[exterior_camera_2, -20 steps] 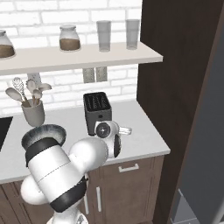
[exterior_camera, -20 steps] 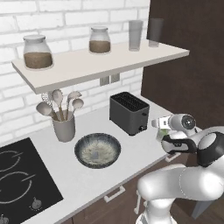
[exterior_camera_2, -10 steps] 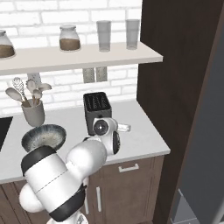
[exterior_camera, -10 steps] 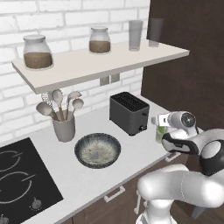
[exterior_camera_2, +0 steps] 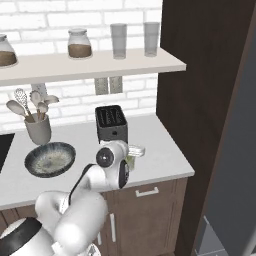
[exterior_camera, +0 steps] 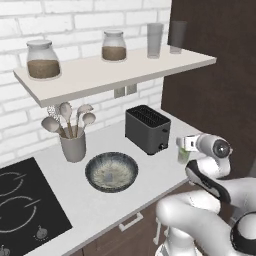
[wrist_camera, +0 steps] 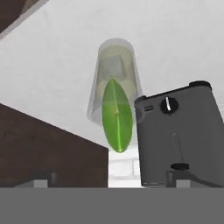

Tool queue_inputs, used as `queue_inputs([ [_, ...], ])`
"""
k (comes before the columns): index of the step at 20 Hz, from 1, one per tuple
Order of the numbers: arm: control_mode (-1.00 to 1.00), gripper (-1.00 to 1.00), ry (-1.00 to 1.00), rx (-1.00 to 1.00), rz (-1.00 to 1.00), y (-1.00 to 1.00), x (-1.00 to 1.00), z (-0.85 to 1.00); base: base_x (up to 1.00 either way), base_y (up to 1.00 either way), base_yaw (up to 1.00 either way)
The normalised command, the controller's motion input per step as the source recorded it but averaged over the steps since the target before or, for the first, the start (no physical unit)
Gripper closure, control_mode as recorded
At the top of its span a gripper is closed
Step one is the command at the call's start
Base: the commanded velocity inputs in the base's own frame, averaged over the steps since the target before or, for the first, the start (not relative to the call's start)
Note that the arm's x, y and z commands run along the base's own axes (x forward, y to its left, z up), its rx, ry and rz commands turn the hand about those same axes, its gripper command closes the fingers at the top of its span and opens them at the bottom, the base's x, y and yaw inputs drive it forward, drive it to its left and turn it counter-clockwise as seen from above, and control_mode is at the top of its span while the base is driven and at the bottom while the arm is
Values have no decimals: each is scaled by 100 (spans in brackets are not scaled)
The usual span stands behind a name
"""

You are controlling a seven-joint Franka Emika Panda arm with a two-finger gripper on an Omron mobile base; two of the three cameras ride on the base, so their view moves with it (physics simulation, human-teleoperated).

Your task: Grab a lemon wedge from the fridge and one ice cube from the ice bowl, and put them in the glass of lemonade.

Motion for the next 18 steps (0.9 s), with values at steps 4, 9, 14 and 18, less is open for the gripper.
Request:
queue_inputs([
  [4, -100, -100, -2, 0, 0, -23, -96, 100, 0, 0, 0],
  [9, -100, -100, -1, 0, 3, -28, -78, 100, 0, 0, 0],
  [14, -100, -100, 0, 0, 8, -14, -98, 100, 0, 0, 0],
  [18, -100, -100, 7, 0, 10, -2, -100, 94, 0, 0, 0],
])
